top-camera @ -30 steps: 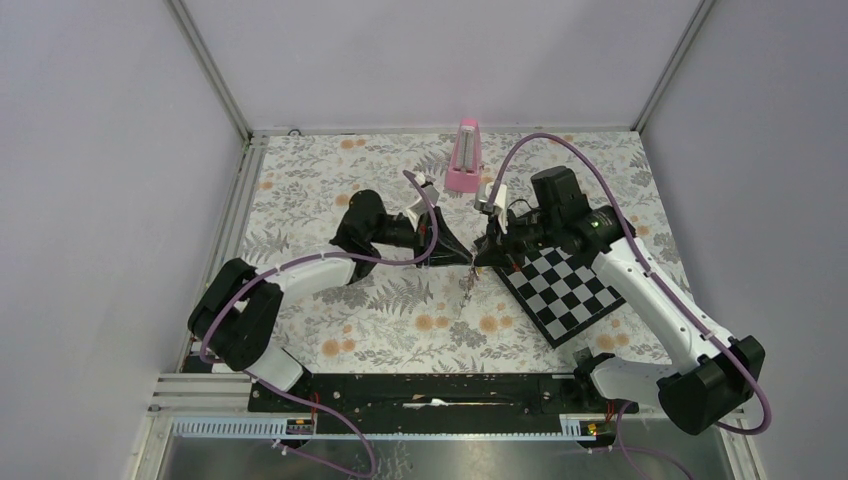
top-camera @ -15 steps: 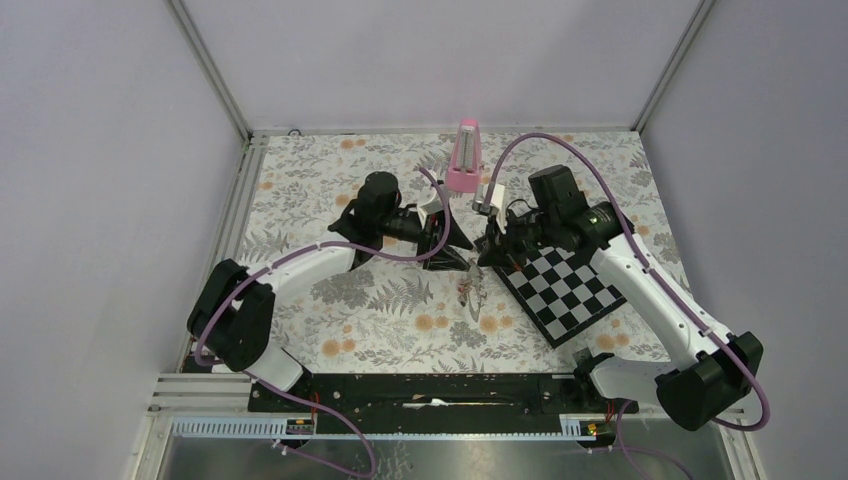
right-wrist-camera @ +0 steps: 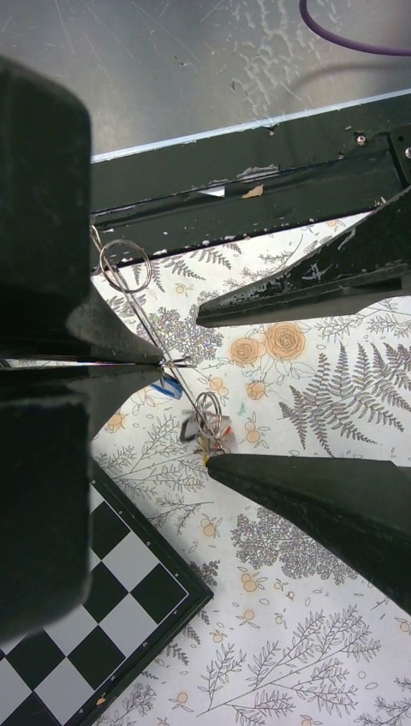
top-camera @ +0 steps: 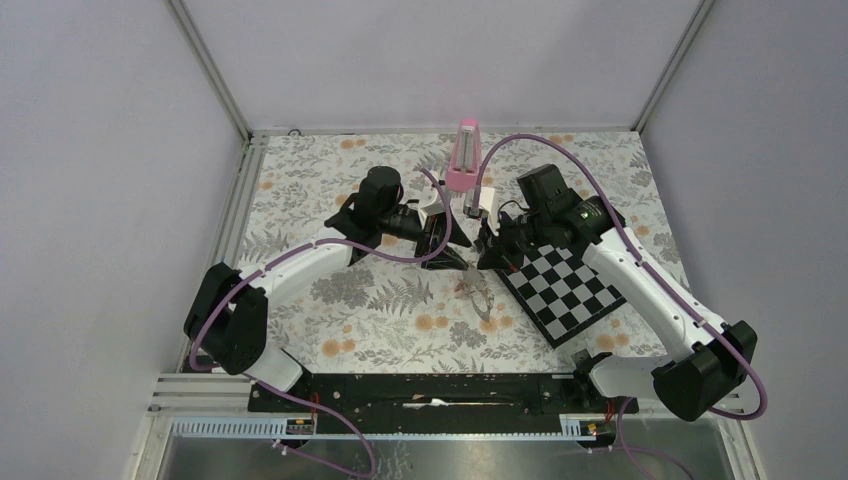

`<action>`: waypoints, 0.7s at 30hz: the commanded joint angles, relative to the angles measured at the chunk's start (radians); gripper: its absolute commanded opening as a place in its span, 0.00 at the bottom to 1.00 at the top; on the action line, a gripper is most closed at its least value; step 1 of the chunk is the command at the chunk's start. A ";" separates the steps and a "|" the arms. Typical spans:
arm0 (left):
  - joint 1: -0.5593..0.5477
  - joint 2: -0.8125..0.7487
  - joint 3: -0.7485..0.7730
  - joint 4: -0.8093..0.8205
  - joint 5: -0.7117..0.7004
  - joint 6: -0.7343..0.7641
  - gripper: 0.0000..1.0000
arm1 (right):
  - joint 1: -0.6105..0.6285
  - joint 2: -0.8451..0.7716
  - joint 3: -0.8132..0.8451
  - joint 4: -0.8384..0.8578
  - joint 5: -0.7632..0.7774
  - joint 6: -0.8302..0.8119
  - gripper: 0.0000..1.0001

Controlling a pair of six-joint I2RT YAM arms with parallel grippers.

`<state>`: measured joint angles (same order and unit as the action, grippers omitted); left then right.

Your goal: Put the keys on the keyring

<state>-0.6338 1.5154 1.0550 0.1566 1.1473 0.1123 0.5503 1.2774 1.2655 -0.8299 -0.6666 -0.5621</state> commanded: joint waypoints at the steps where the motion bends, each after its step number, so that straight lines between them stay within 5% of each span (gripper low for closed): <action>1: -0.016 -0.012 0.036 0.024 -0.001 0.006 0.55 | 0.013 0.004 0.058 0.011 0.004 0.001 0.00; 7: -0.026 -0.008 -0.049 0.233 0.008 -0.144 0.47 | 0.012 -0.007 0.045 0.037 0.004 0.020 0.00; 21: -0.039 0.000 -0.061 0.217 0.015 -0.125 0.28 | 0.012 -0.011 0.036 0.054 0.005 0.033 0.00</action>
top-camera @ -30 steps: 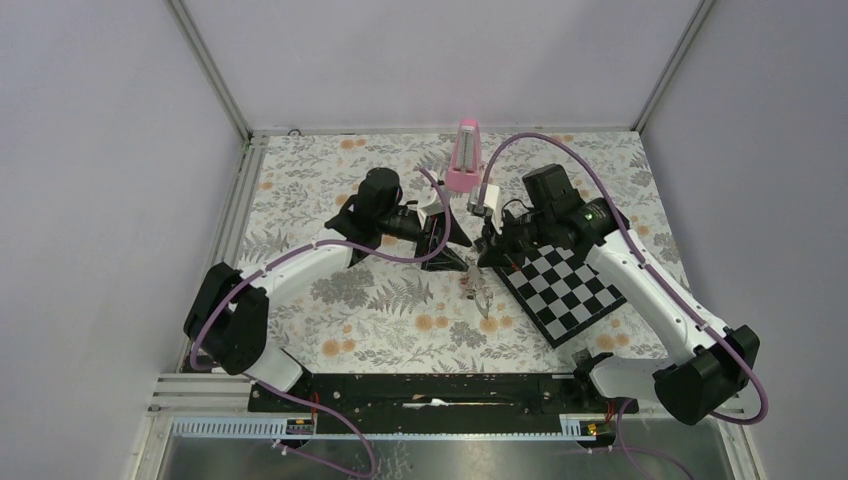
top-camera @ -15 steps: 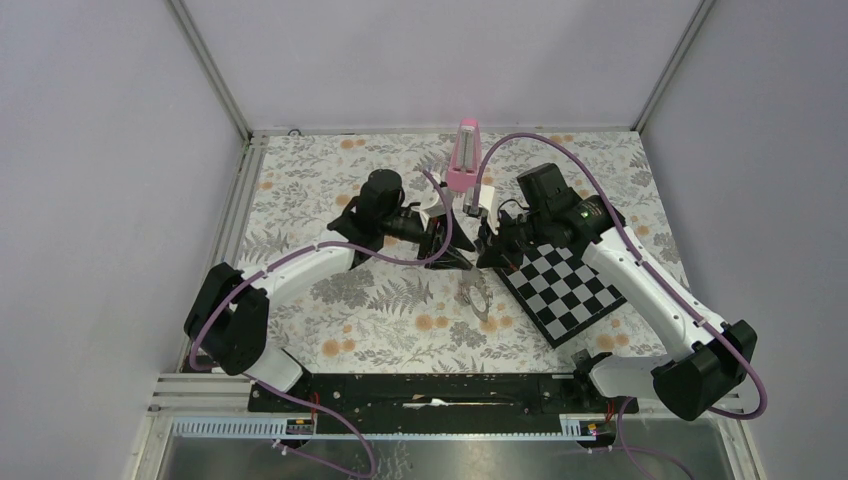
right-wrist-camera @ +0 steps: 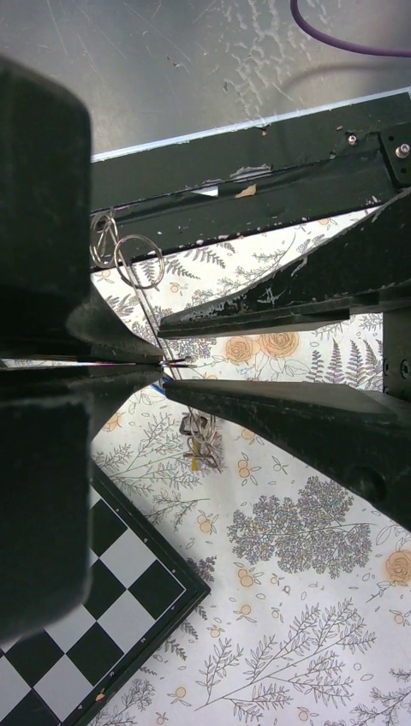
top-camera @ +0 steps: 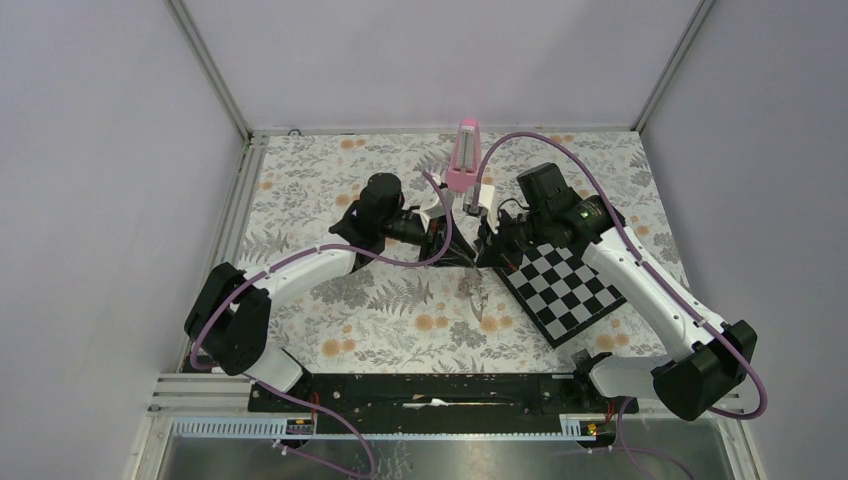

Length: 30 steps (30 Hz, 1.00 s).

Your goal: Put the keys on the keyring

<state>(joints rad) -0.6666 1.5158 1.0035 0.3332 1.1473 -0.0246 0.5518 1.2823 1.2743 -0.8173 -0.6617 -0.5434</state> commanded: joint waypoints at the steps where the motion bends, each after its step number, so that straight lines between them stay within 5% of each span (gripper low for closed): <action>1: -0.007 0.001 -0.008 0.033 0.015 0.016 0.28 | 0.011 -0.017 0.028 0.041 0.001 0.014 0.00; 30: -0.007 0.002 -0.023 0.054 0.019 0.028 0.13 | 0.008 -0.026 0.010 0.051 -0.006 0.020 0.00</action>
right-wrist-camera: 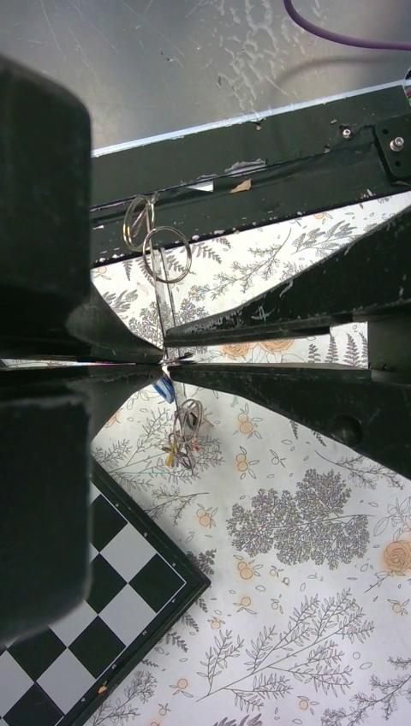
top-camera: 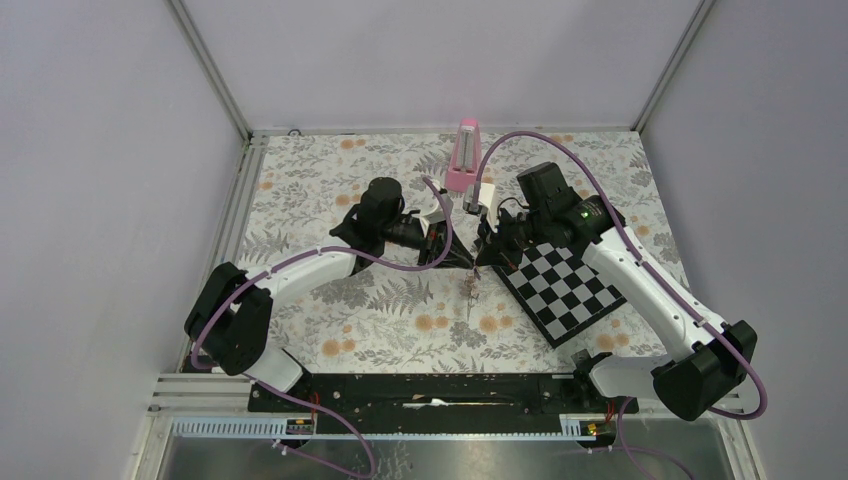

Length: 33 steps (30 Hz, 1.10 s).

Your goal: Put the keys on the keyring

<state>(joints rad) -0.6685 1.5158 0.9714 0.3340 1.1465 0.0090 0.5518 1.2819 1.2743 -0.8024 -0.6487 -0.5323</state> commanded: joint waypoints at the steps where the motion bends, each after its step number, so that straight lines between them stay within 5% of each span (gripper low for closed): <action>1: -0.005 0.001 0.009 0.055 0.020 -0.006 0.10 | 0.008 -0.026 0.009 0.036 -0.020 0.008 0.00; 4: -0.005 0.001 0.010 0.054 0.022 -0.007 0.00 | 0.007 -0.029 0.007 0.036 -0.018 0.007 0.00; 7: -0.003 -0.001 0.009 0.055 0.038 -0.006 0.00 | 0.003 -0.038 0.005 0.037 -0.017 0.013 0.01; 12: 0.007 -0.013 0.006 0.125 0.056 -0.083 0.00 | -0.038 -0.078 -0.012 0.063 -0.065 0.035 0.21; 15: 0.015 -0.014 -0.004 0.231 0.082 -0.181 0.00 | -0.064 -0.104 -0.024 0.075 -0.105 0.041 0.32; 21: 0.020 -0.001 -0.081 0.645 0.112 -0.489 0.00 | -0.094 -0.160 -0.080 0.113 -0.173 0.037 0.36; 33: 0.020 0.045 -0.097 0.812 0.004 -0.624 0.00 | -0.096 -0.151 -0.132 0.190 -0.247 0.100 0.47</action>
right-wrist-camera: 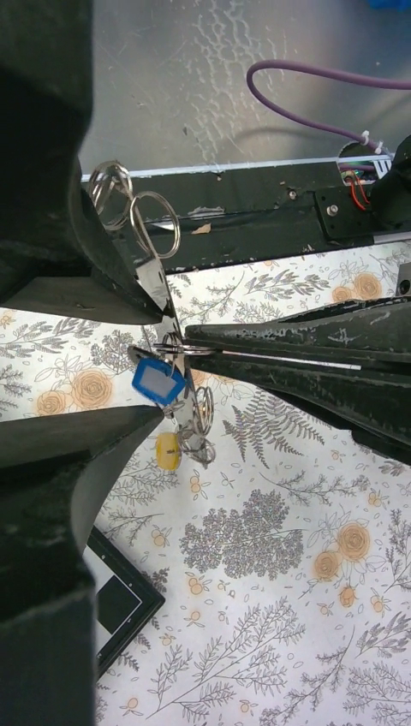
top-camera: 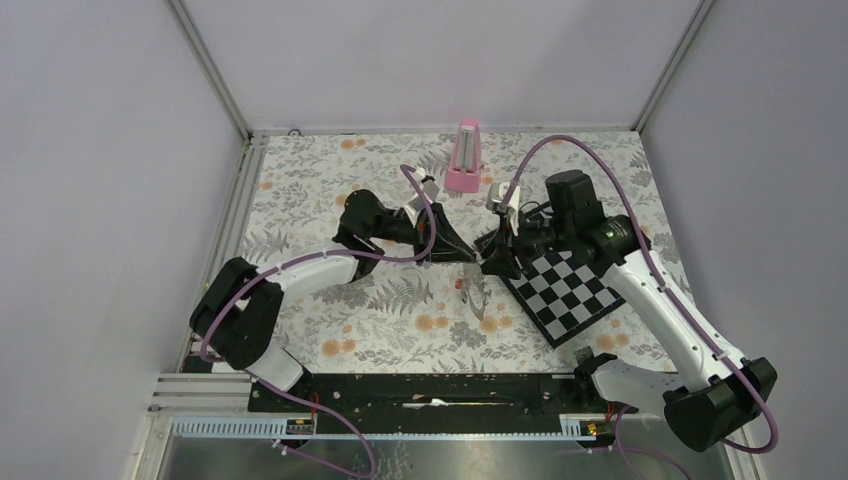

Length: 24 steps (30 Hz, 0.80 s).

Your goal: Put the keys on the keyring

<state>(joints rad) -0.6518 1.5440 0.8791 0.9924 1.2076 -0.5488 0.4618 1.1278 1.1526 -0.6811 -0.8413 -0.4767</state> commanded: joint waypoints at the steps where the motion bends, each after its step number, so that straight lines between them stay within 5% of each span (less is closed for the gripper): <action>1: 0.003 0.022 -0.009 0.174 -0.066 -0.078 0.00 | -0.006 0.007 -0.013 0.077 -0.057 0.051 0.48; 9: 0.003 0.081 -0.035 0.438 -0.108 -0.276 0.00 | -0.006 0.024 -0.047 0.138 -0.056 0.096 0.47; 20: 0.003 0.078 -0.050 0.469 -0.106 -0.297 0.00 | -0.007 -0.014 -0.088 0.127 0.016 0.053 0.44; 24: 0.003 0.080 -0.053 0.487 -0.100 -0.309 0.00 | -0.007 -0.005 -0.079 0.132 -0.004 0.055 0.33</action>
<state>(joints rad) -0.6491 1.6398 0.8268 1.3693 1.1347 -0.8368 0.4580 1.1378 1.0664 -0.5831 -0.8307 -0.4114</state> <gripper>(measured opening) 0.010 0.381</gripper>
